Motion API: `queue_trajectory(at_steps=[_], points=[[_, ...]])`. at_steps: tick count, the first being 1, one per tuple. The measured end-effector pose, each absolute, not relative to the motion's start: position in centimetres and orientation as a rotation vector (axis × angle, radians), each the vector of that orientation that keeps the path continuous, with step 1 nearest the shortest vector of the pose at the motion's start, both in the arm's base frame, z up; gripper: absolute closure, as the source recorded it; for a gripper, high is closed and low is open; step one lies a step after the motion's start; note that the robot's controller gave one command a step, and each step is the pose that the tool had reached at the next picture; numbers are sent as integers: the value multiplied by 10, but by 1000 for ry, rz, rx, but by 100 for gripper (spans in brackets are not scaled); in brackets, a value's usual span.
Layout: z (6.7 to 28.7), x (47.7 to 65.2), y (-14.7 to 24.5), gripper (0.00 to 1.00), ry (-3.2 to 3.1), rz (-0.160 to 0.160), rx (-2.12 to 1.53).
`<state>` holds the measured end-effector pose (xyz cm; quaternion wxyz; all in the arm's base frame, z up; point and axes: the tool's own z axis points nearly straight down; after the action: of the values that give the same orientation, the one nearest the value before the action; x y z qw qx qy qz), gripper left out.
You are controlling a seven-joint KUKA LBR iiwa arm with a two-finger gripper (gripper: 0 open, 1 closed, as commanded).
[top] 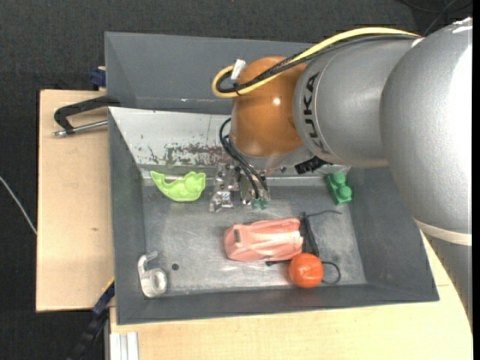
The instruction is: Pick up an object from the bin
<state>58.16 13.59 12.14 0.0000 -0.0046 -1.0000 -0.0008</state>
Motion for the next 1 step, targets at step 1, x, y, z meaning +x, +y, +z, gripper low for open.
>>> queue_trajectory(at_steps=[1], points=[[89,545,140,0,-3125,-1,283]])
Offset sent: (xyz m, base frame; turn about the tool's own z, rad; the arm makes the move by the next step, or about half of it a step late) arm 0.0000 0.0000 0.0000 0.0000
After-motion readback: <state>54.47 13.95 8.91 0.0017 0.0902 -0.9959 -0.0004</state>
